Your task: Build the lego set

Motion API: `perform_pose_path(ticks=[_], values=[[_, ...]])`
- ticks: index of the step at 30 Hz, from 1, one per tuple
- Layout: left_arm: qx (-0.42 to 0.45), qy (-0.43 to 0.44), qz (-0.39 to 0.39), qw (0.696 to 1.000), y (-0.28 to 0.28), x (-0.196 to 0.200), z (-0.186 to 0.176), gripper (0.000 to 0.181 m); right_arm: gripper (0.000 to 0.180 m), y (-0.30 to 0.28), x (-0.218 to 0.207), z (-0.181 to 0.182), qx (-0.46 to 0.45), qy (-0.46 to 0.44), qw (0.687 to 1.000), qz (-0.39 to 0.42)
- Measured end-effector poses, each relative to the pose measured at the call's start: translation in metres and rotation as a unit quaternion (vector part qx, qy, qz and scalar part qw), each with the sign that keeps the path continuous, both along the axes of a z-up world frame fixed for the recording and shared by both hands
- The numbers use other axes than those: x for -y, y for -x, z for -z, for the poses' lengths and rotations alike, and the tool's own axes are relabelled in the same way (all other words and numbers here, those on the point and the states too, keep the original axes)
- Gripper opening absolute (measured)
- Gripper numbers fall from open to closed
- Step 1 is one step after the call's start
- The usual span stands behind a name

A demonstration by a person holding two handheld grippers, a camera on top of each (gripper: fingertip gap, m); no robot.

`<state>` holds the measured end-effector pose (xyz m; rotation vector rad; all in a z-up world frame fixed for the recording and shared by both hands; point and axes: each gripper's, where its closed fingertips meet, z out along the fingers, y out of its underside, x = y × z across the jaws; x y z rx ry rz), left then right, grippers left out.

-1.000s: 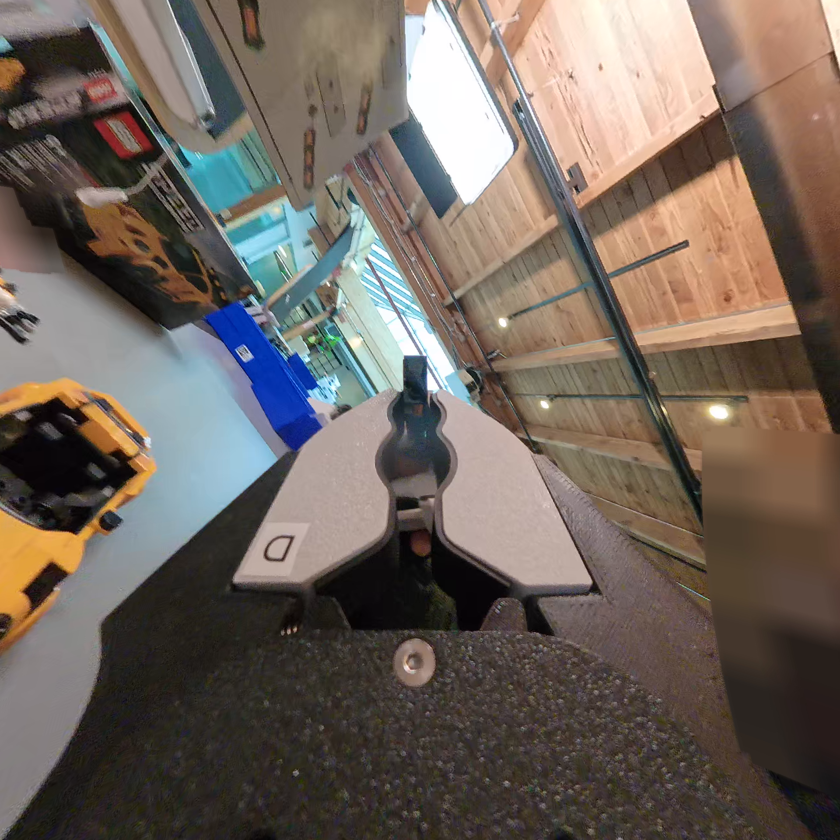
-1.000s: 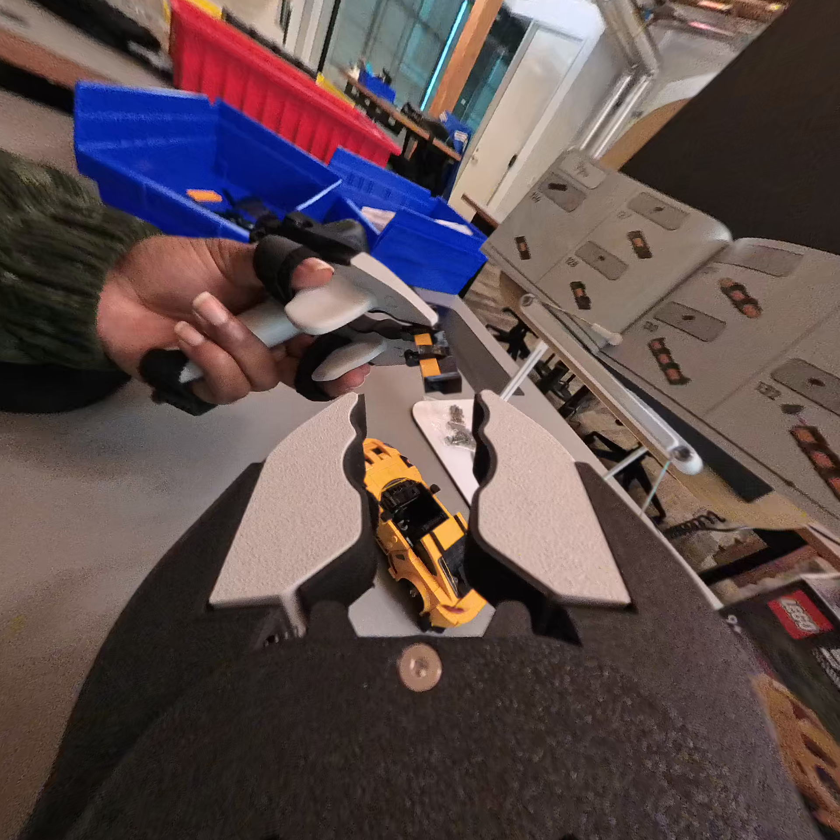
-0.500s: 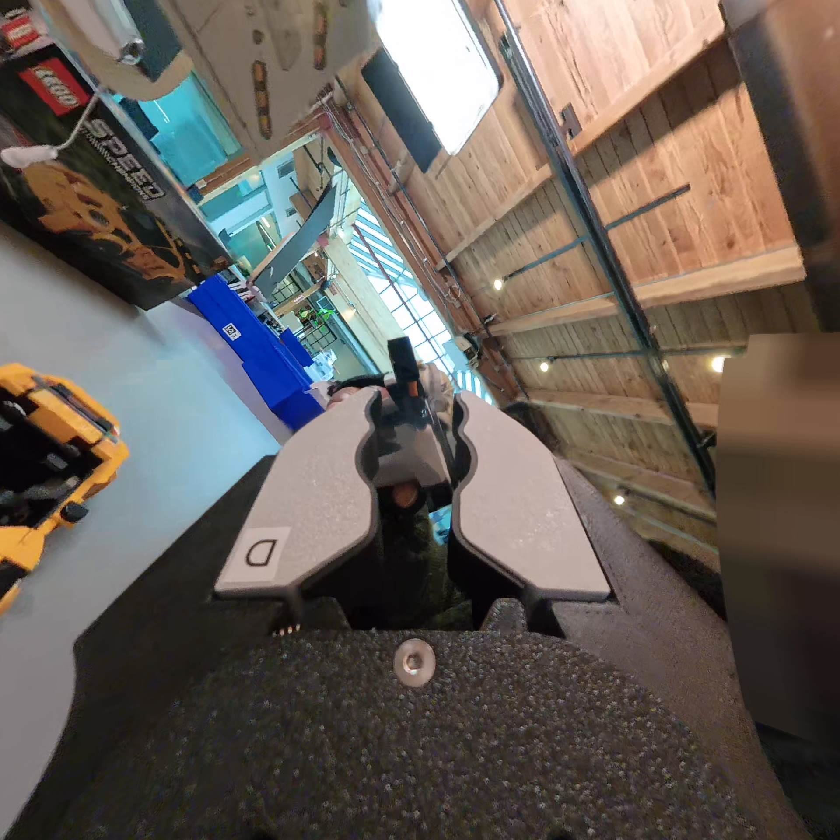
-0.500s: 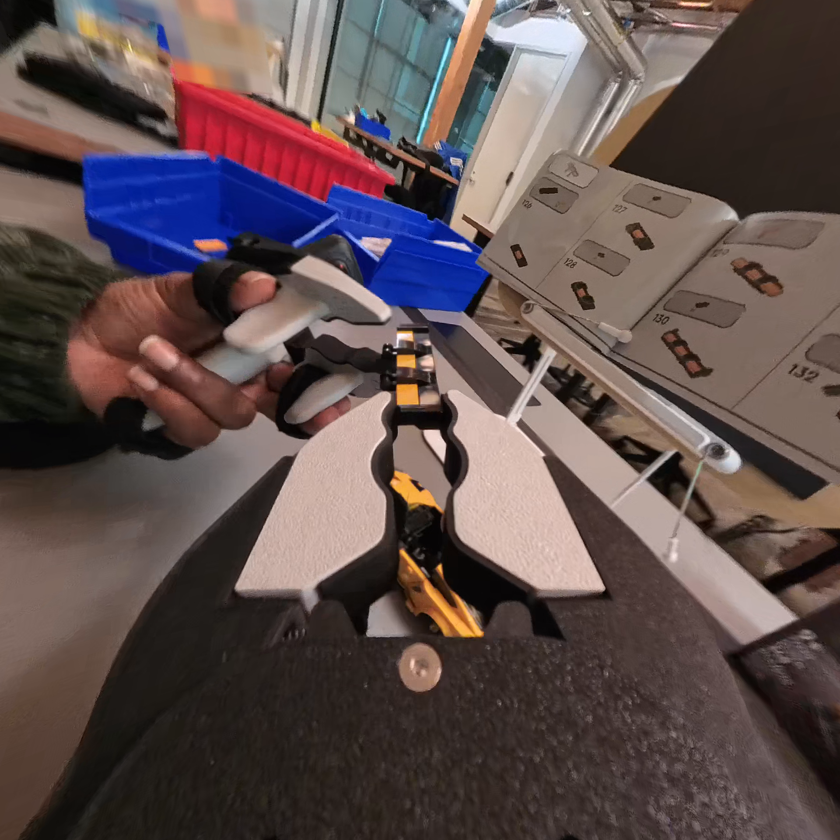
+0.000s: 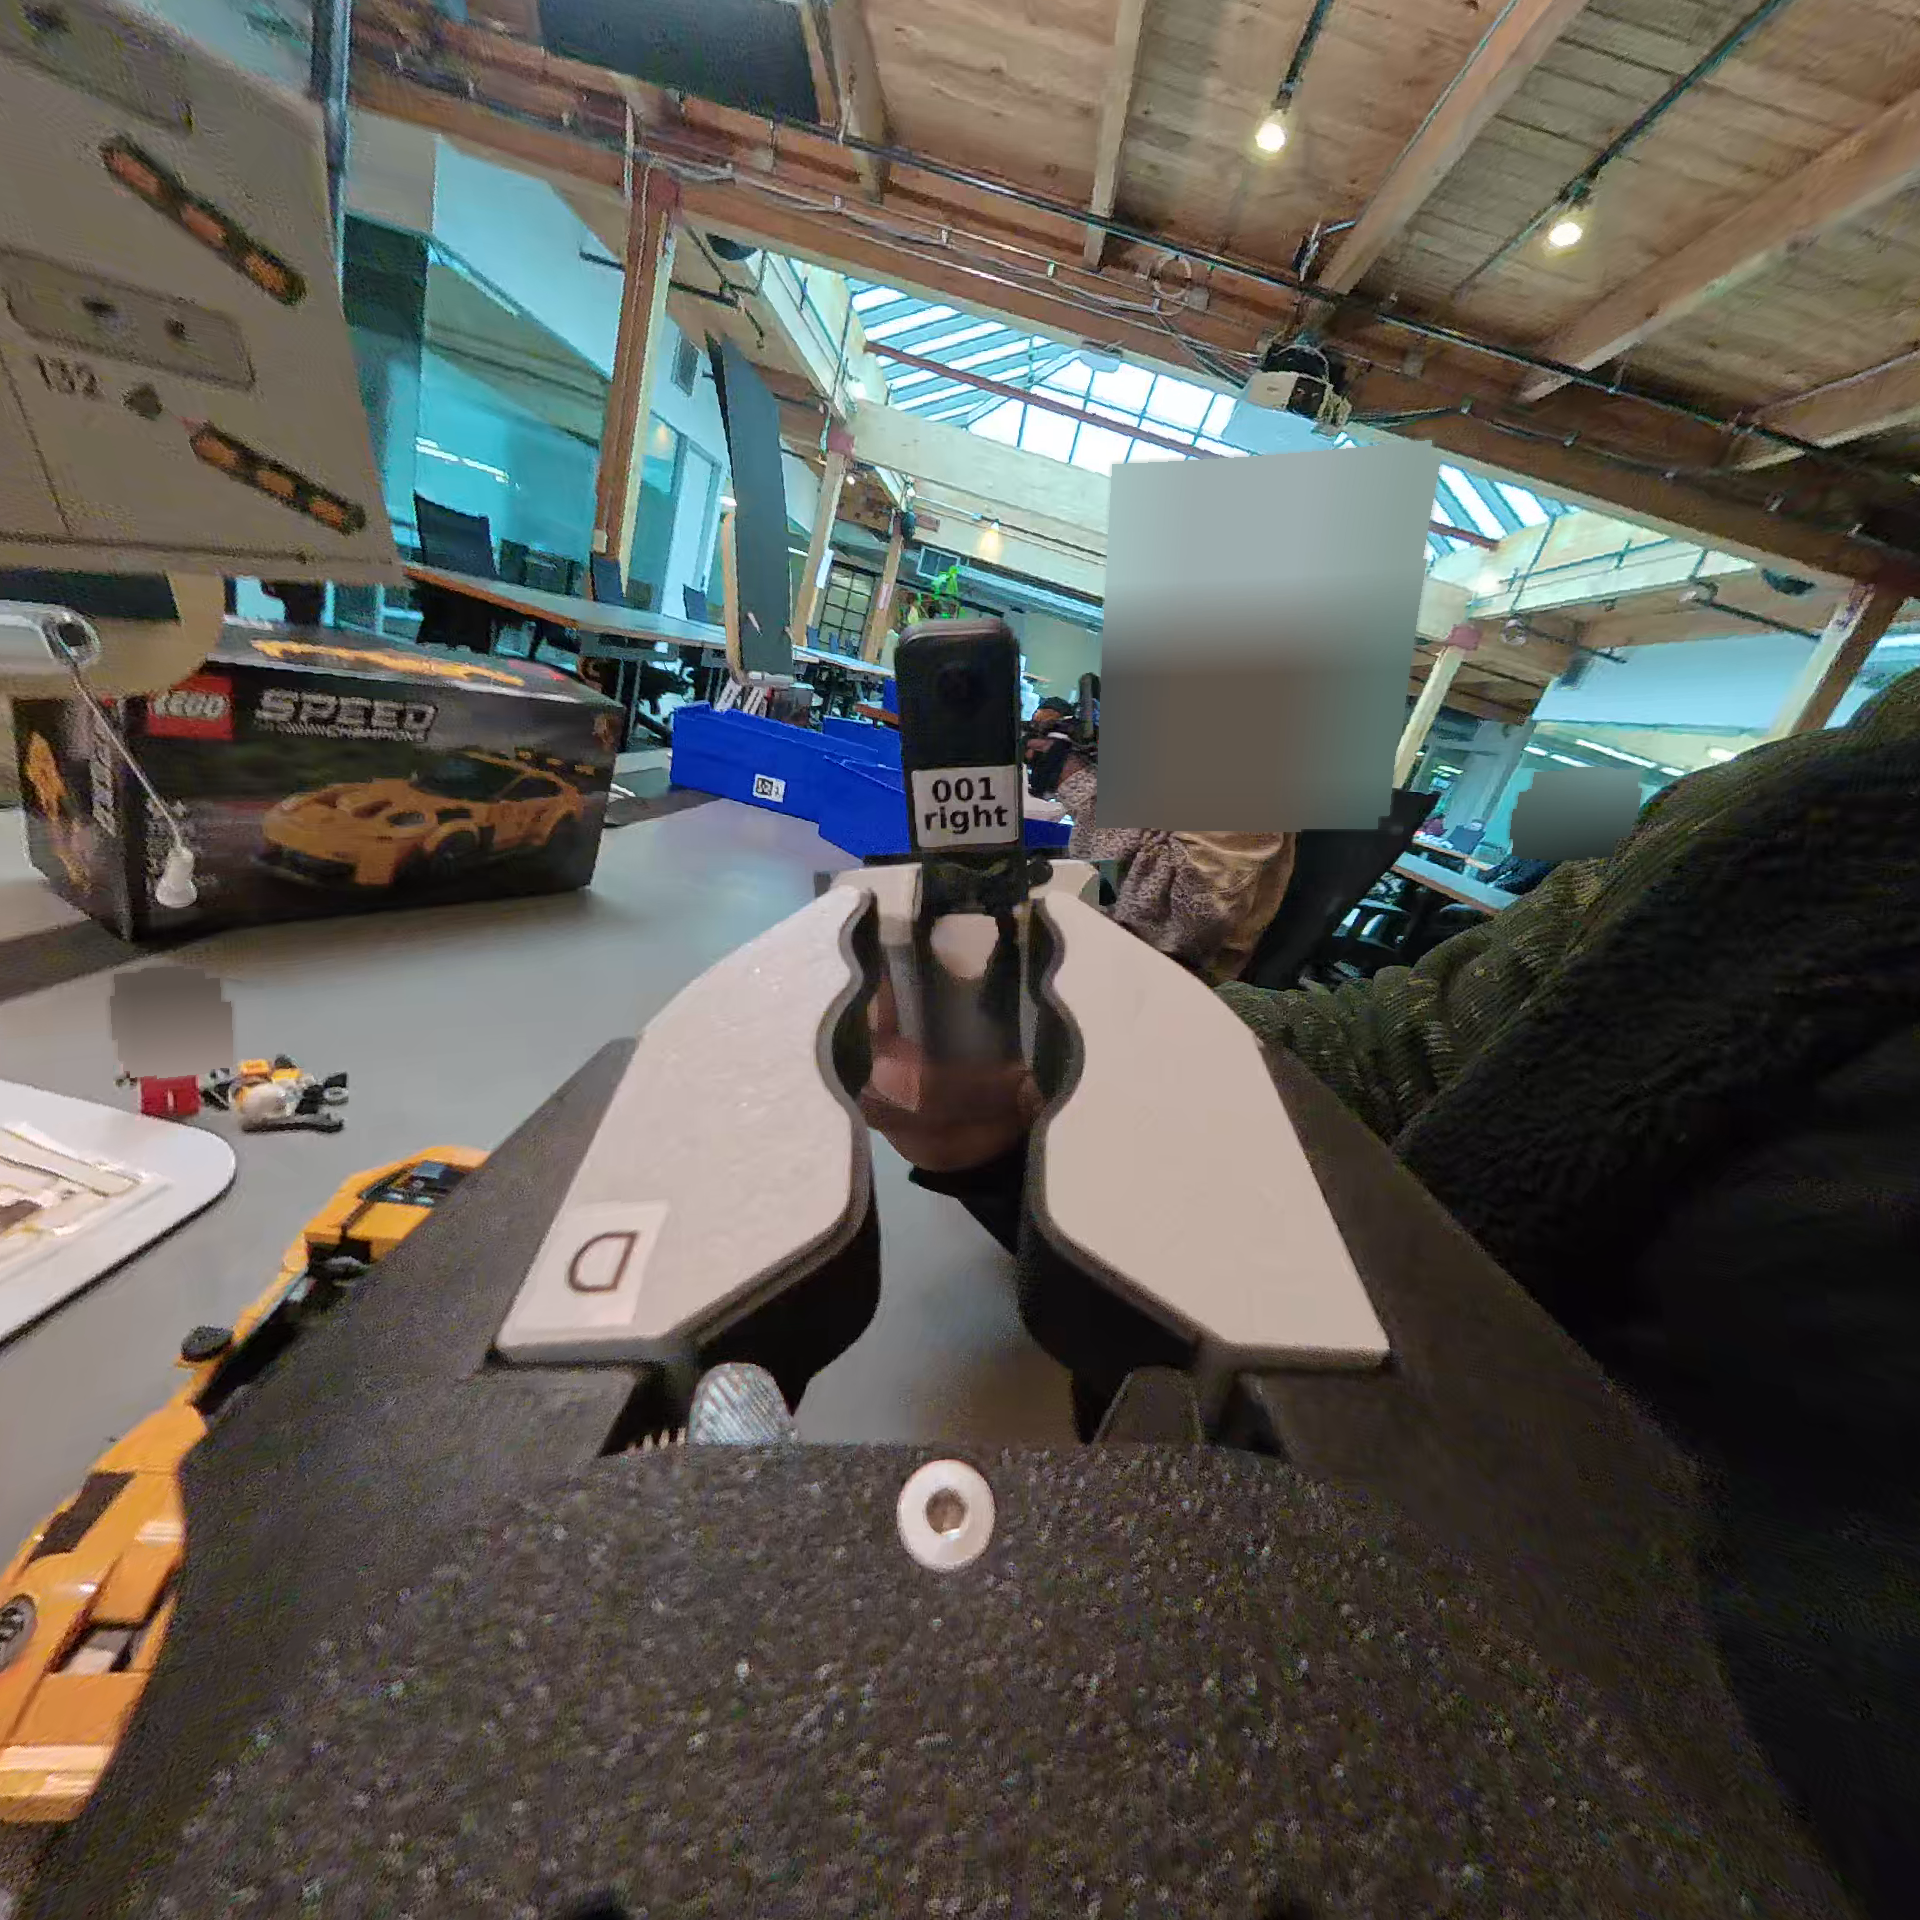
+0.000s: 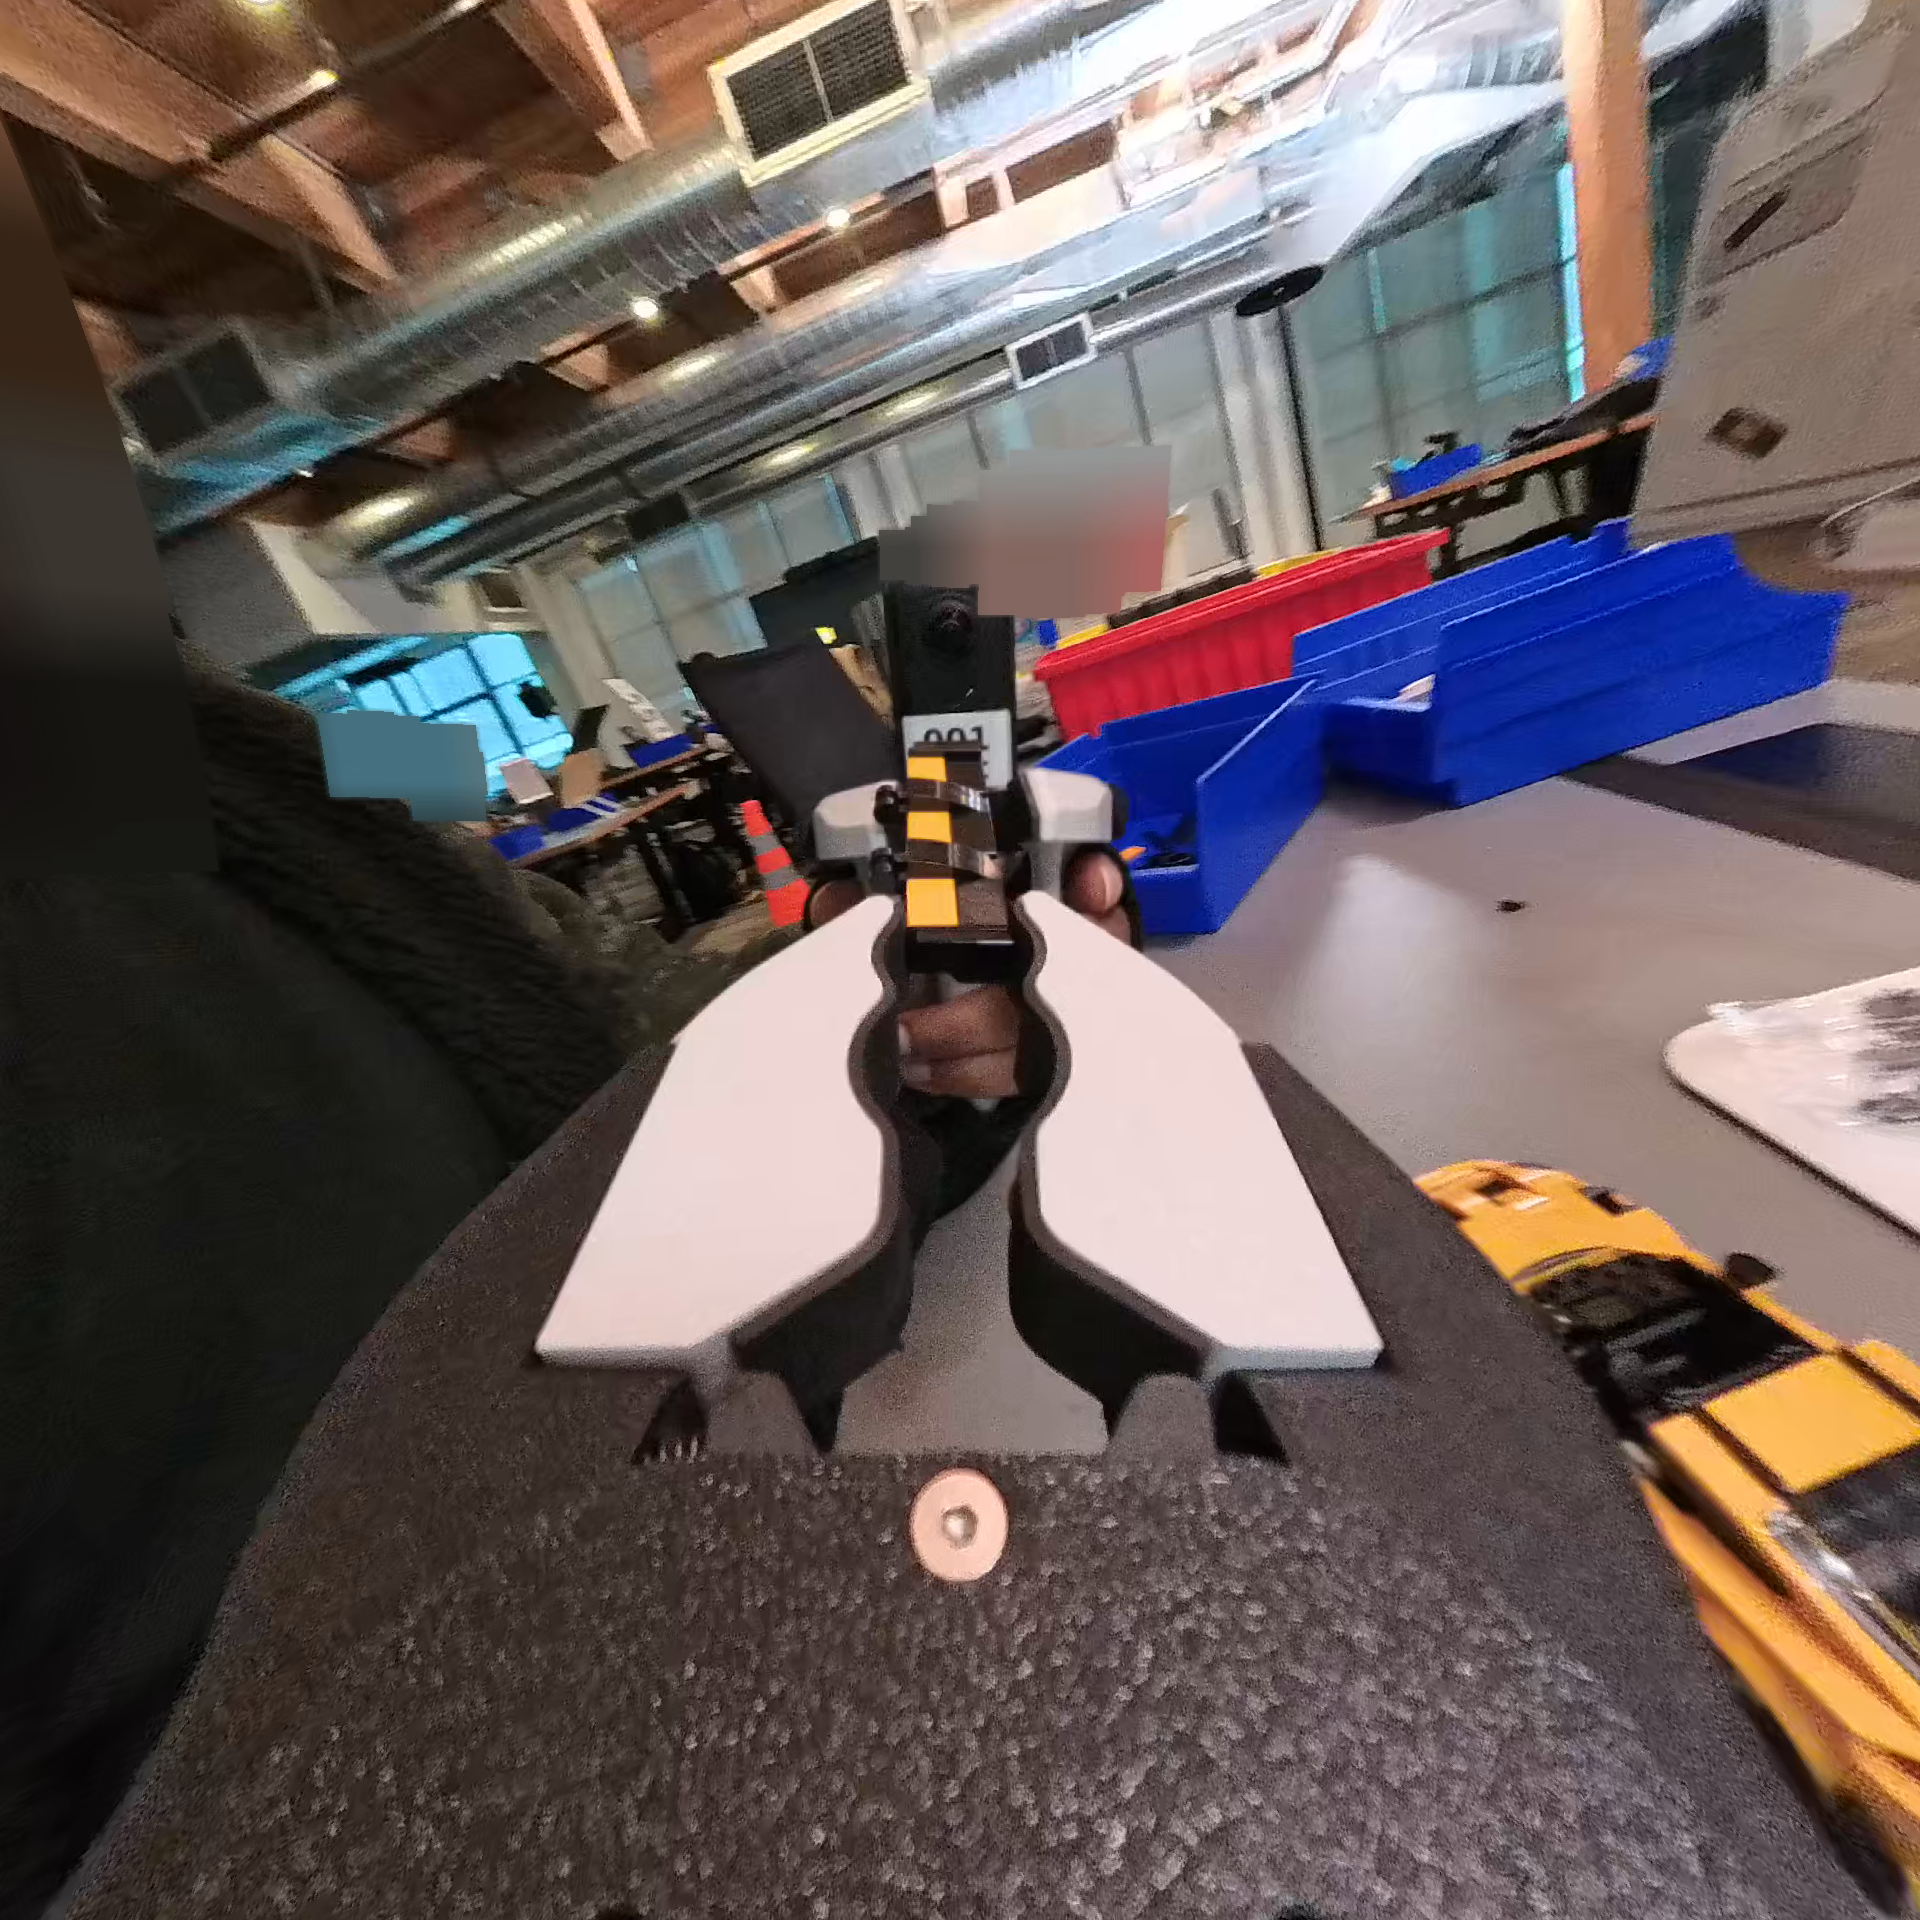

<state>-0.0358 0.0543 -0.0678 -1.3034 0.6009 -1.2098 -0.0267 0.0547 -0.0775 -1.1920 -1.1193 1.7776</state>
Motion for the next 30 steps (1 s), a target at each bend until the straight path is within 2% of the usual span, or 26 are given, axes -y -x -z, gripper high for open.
perform_pose_path(ticks=[2, 5, 12, 15, 22, 26, 30], values=[[-0.011, -0.015, -0.003, 1.0, 0.0, 0.004, -0.003, 0.018, 0.017, 0.001, 0.002, -0.001, -0.002, 0.017, 1.0, -0.01], [-0.013, -0.02, -0.014, 1.0, 0.002, 0.005, -0.006, 0.016, 0.017, 0.004, 0.003, -0.003, 0.005, 0.042, 0.999, -0.015], [0.046, 0.046, -0.013, 0.998, 0.013, -0.003, -0.011, 0.017, 0.017, 0.013, -0.002, -0.008, 0.044, 0.202, 0.978, -0.025], [0.062, 0.084, -0.01, 0.994, 0.014, -0.008, -0.008, 0.017, 0.017, 0.014, -0.005, -0.005, 0.049, 0.238, 0.97, -0.028], [0.078, 0.114, 0.004, 0.99, 0.015, -0.012, -0.002, 0.017, 0.017, 0.014, -0.008, 0.002, 0.06, 0.236, 0.97, -0.025], [0.064, 0.101, 0.003, 0.993, 0.013, -0.013, 0.003, 0.025, 0.017, 0.013, -0.01, 0.009, 0.072, 0.186, 0.98, -0.008], [0.049, 0.1, 0.01, 0.994, 0.012, -0.012, 0.005, 0.023, 0.017, 0.012, -0.01, 0.013, 0.08, 0.142, 0.987, 0.002]])
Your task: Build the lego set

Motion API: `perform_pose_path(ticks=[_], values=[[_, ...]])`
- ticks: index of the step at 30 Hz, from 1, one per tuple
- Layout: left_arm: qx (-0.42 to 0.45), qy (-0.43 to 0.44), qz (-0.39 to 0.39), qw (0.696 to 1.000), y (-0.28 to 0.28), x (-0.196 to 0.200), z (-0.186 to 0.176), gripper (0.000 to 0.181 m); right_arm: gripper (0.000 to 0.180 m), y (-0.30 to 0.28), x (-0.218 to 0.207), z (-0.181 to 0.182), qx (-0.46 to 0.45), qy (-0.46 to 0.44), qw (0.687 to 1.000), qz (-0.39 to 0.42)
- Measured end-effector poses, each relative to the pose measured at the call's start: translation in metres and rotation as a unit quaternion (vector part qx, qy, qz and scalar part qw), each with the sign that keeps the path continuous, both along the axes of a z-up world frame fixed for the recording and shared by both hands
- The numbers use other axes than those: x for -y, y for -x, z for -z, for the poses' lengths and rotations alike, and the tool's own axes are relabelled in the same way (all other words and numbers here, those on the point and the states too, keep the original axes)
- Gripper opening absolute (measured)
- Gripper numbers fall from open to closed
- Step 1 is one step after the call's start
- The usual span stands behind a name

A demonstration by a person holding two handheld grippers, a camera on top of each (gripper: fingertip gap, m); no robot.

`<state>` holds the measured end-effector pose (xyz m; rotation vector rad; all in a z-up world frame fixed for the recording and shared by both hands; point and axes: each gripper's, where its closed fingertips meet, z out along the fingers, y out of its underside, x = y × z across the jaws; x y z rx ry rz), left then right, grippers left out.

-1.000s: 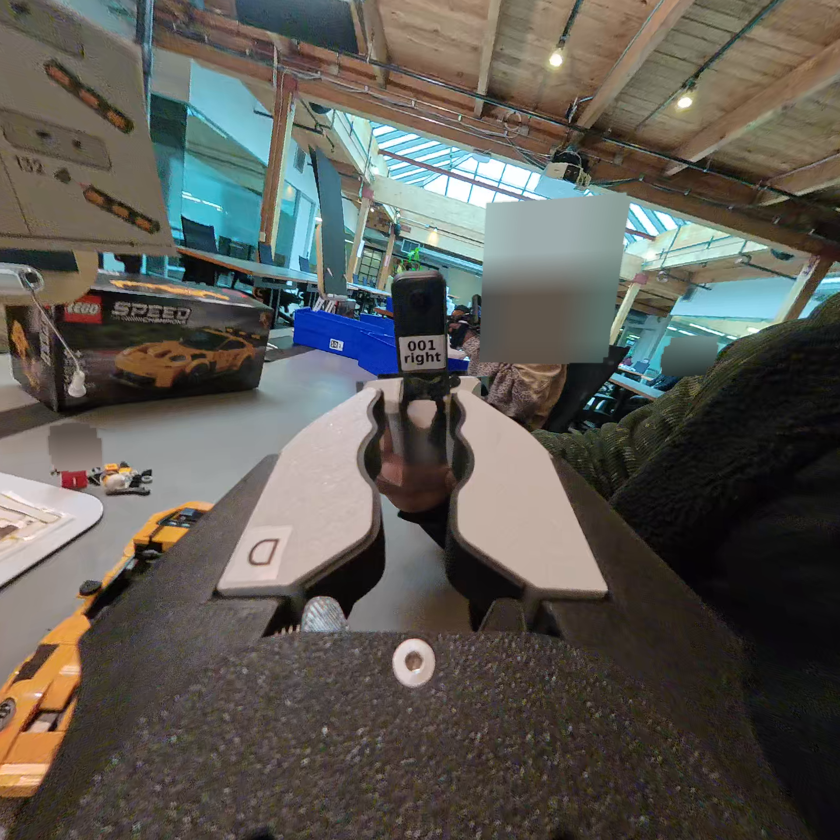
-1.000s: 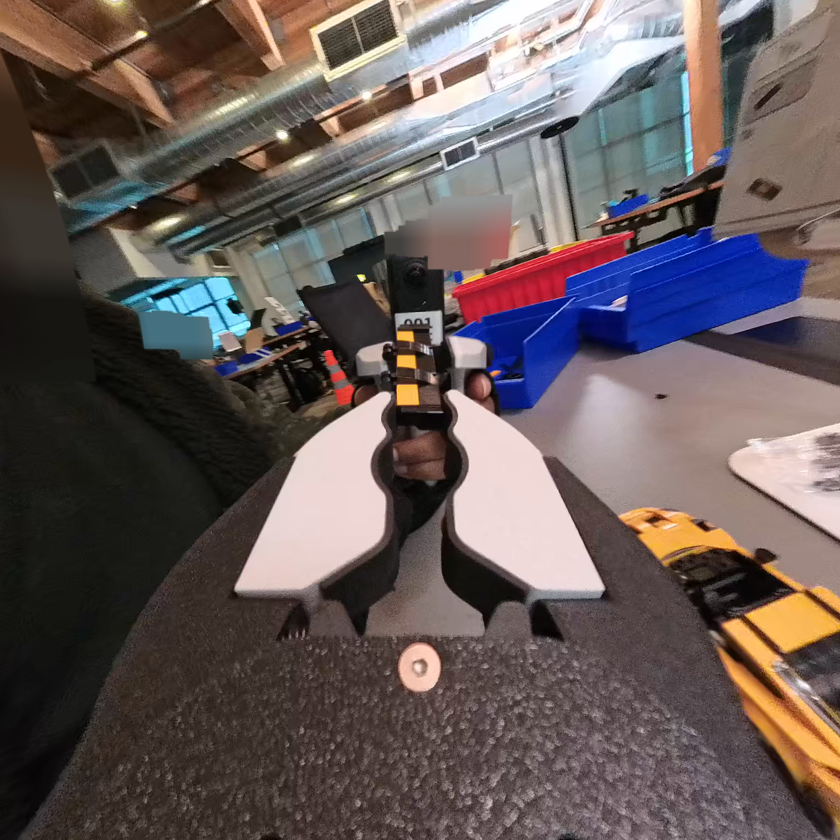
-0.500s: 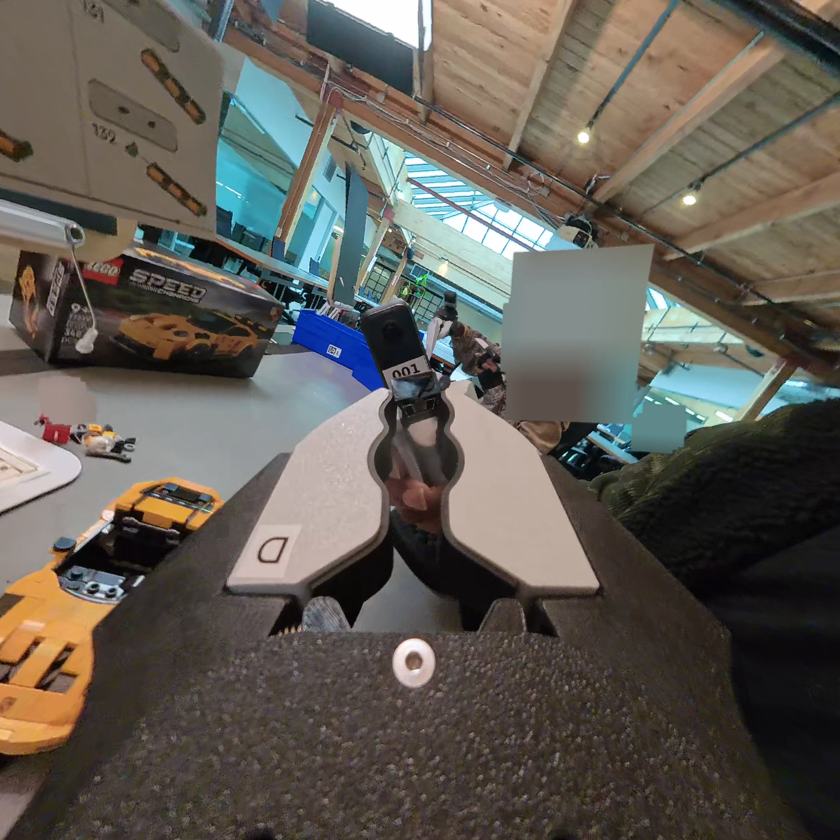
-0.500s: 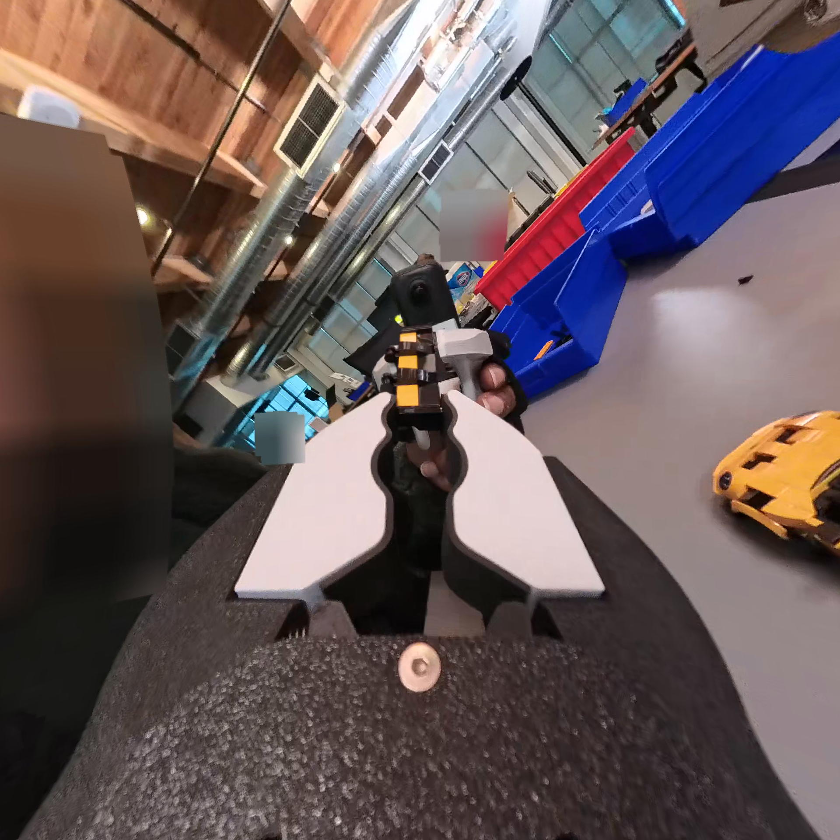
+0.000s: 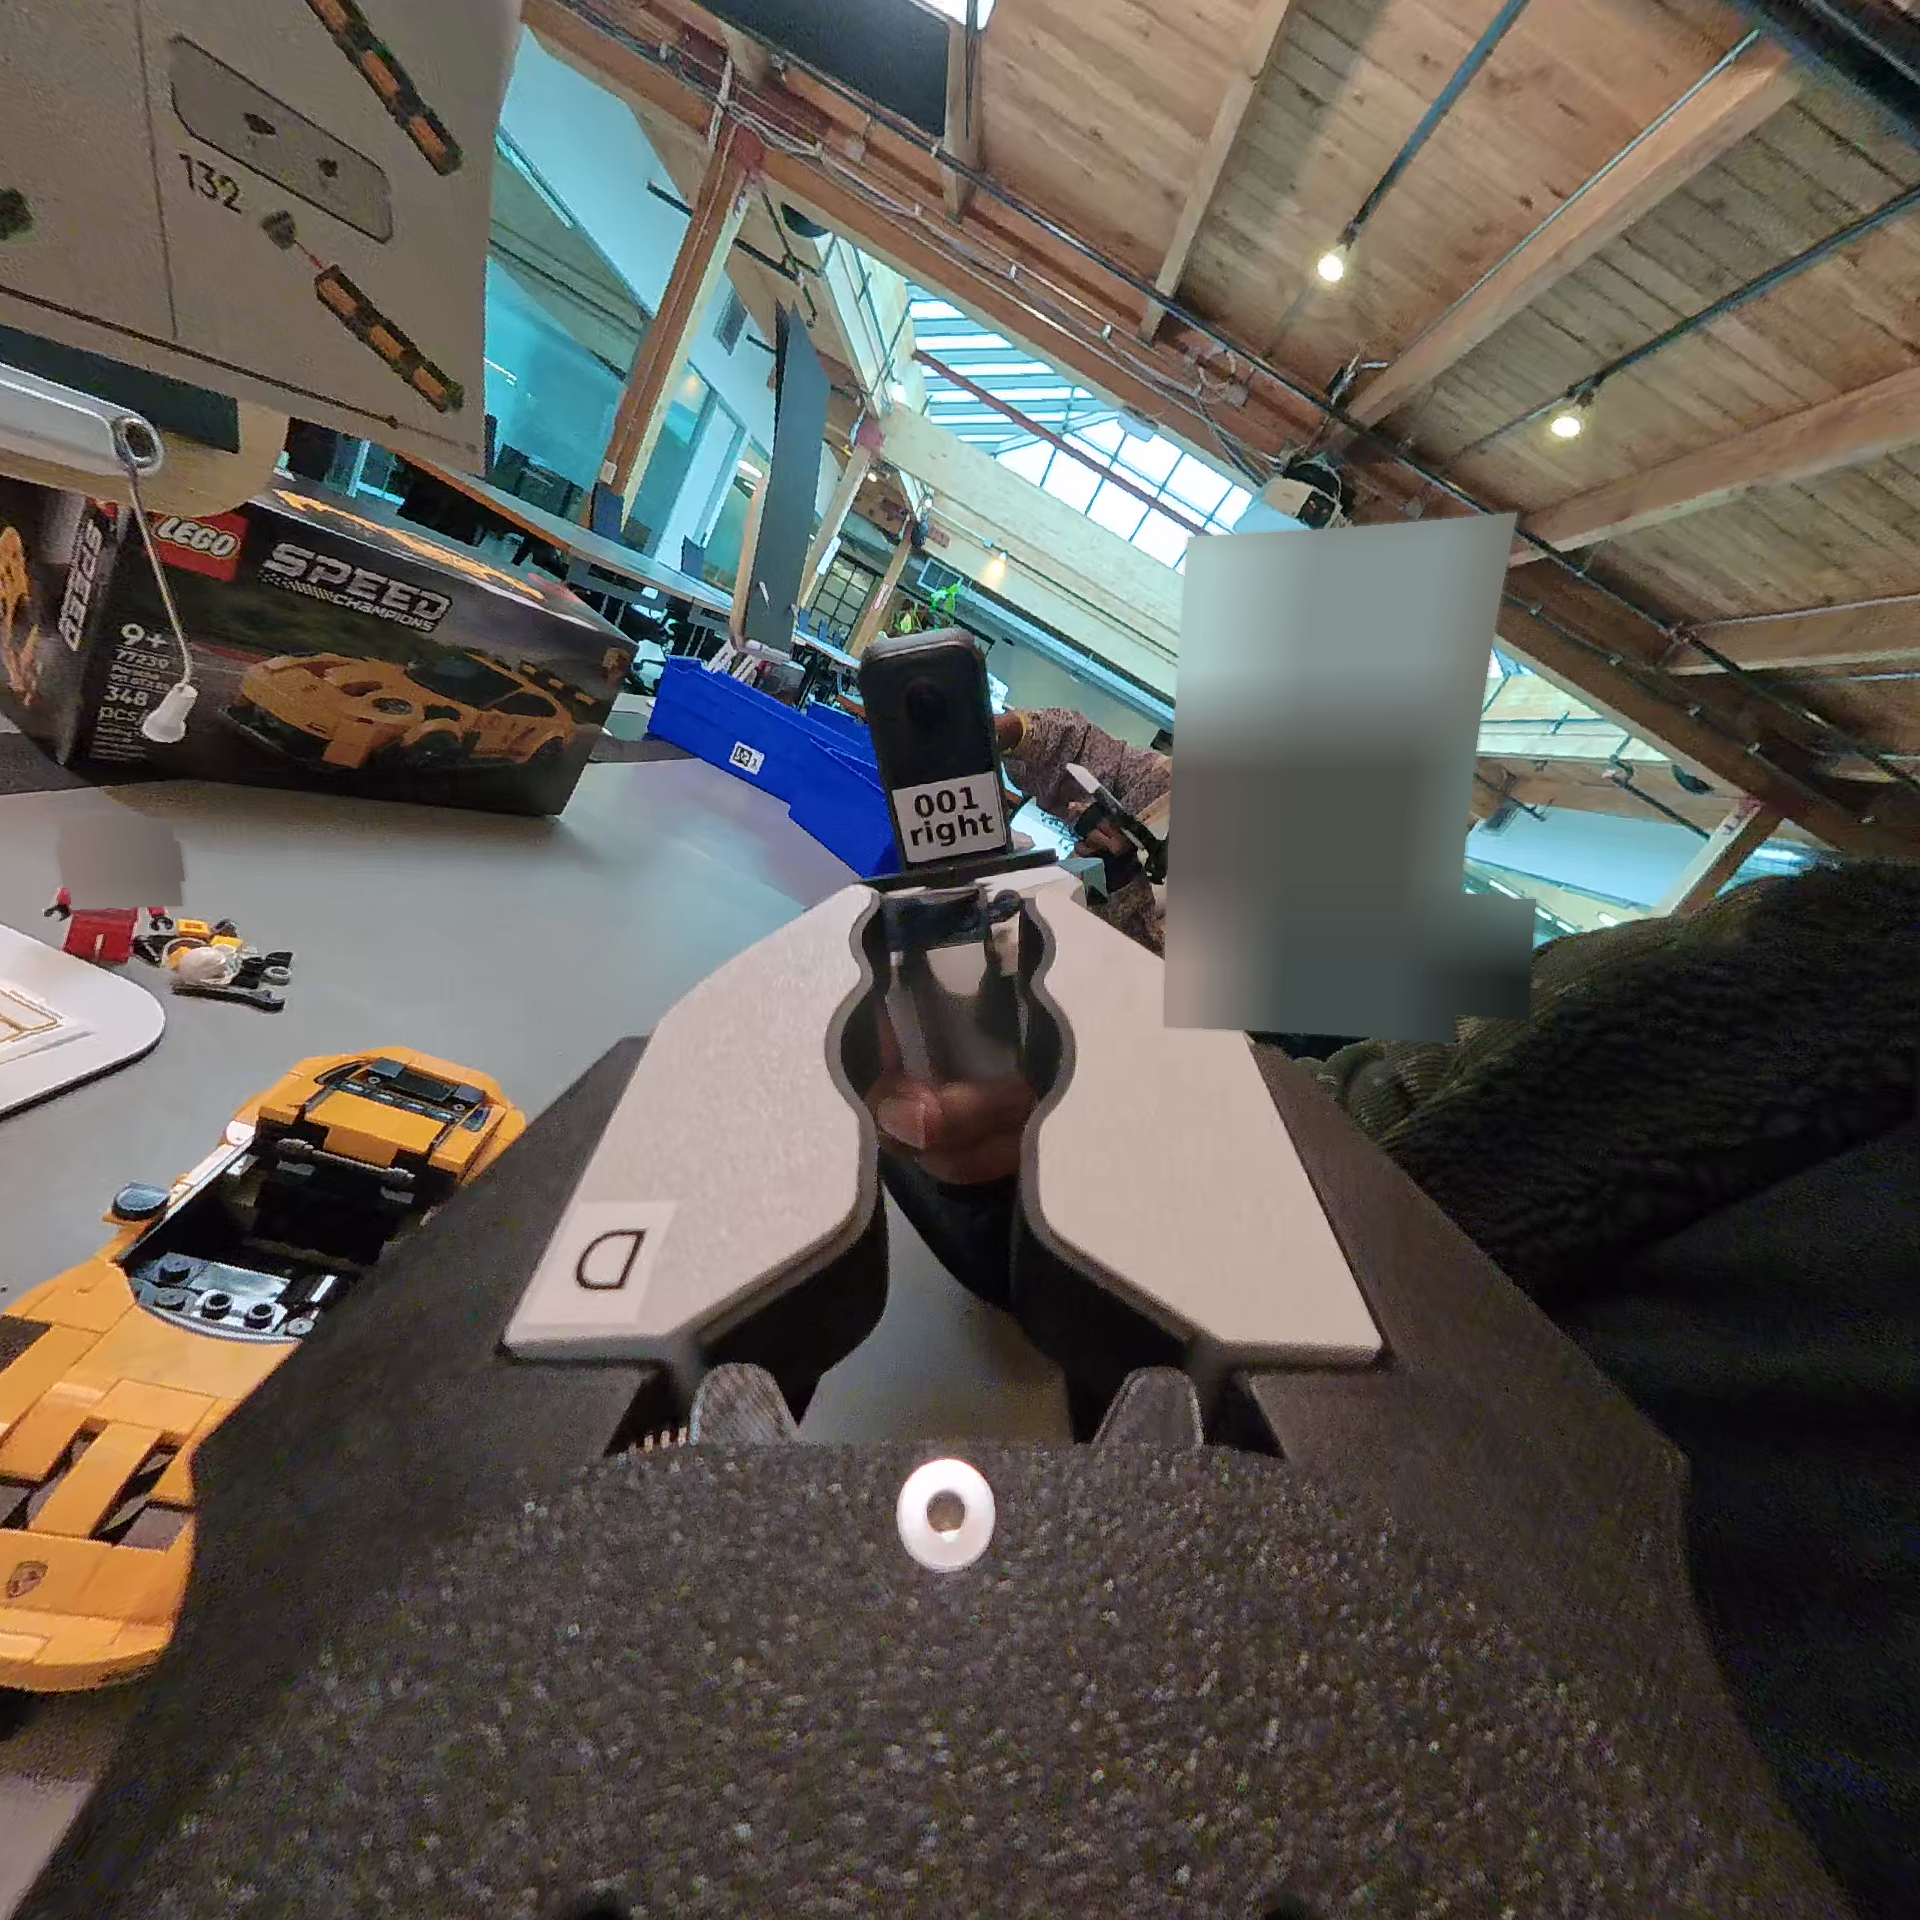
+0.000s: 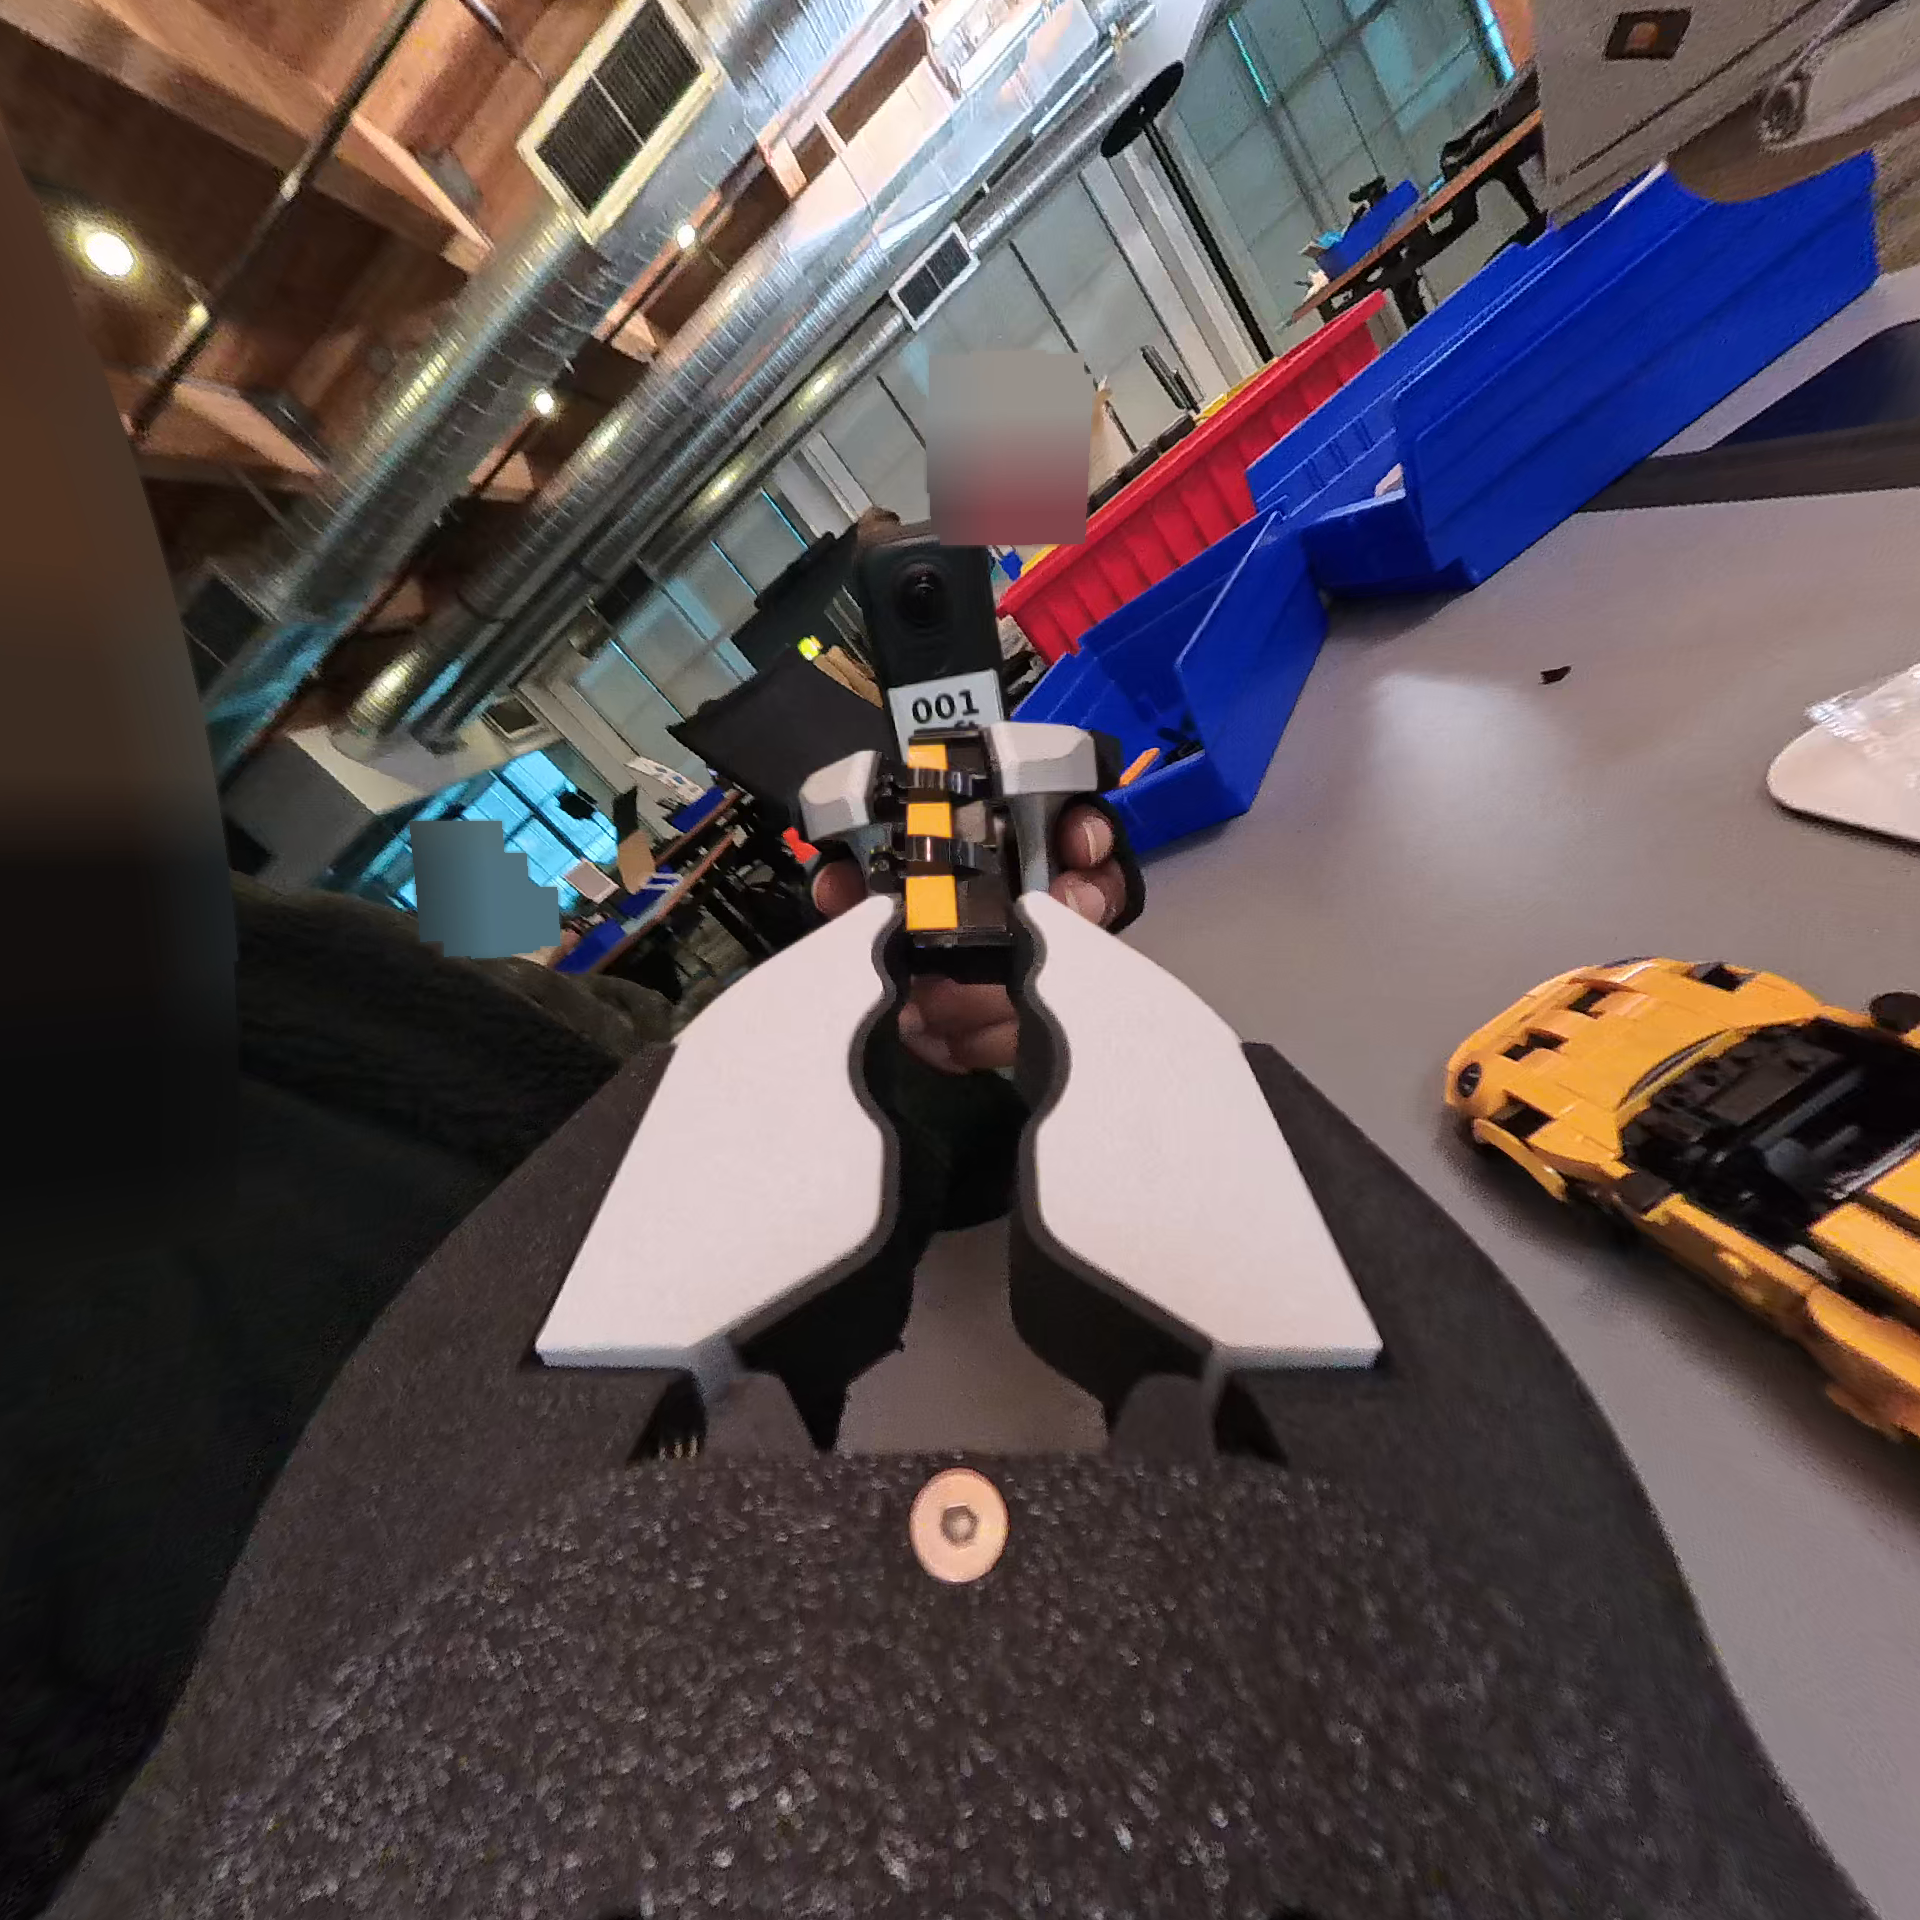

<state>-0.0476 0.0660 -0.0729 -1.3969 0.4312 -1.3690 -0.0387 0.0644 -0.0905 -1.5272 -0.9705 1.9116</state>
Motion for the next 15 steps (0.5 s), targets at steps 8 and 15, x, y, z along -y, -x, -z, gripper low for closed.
perform_pose_path(ticks=[8, 15], values=[[-0.066, -0.089, 0.033, 0.993, -0.006, 0.018, 0.004, 0.022, 0.033, -0.005, 0.004, 0.007, 0.054, -0.218, 0.974, 0.041], [-0.096, -0.113, 0.055, 0.987, -0.009, 0.024, 0.013, 0.022, 0.019, -0.004, 0.016, 0.016, 0.081, -0.299, 0.95, 0.041]])
